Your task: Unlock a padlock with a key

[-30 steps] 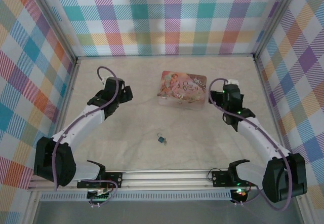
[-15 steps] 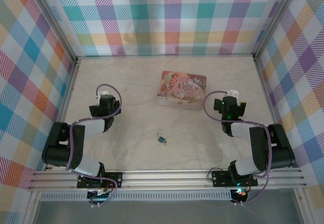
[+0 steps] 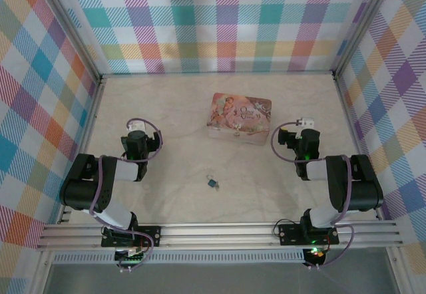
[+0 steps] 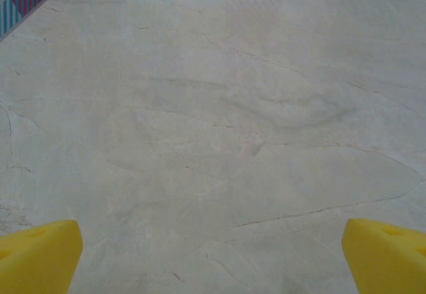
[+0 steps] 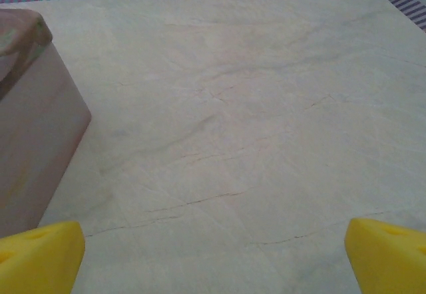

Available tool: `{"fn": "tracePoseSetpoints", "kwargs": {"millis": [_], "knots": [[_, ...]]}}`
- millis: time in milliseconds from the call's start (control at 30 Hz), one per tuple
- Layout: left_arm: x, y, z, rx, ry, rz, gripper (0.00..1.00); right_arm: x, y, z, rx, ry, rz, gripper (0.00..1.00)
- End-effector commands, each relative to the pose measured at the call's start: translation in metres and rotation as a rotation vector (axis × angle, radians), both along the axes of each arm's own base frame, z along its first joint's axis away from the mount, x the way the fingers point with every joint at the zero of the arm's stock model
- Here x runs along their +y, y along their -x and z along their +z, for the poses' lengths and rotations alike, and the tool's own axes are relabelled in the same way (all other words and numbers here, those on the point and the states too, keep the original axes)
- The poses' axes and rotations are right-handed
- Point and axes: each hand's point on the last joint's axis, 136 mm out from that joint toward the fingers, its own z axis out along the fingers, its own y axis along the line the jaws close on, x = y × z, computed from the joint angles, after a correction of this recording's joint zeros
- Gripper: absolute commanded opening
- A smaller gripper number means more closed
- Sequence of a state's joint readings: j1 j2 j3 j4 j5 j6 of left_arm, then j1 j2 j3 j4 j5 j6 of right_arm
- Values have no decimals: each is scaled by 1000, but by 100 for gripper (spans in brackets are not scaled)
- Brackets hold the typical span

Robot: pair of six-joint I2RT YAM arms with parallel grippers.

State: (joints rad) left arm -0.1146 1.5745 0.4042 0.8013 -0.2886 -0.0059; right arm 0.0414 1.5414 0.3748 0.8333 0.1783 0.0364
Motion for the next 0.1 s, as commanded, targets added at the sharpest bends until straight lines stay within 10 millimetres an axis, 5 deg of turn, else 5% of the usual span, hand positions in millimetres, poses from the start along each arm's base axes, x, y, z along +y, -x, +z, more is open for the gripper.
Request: {"fn": "tracePoseSetpoints", "kwargs": {"millis": [0, 67], "knots": [[-2, -4, 12, -47, -7, -11, 100, 4, -10, 17, -49, -27, 36, 100], [-2, -3, 12, -47, -8, -12, 100, 6, -9, 17, -57, -16, 38, 100]]}}
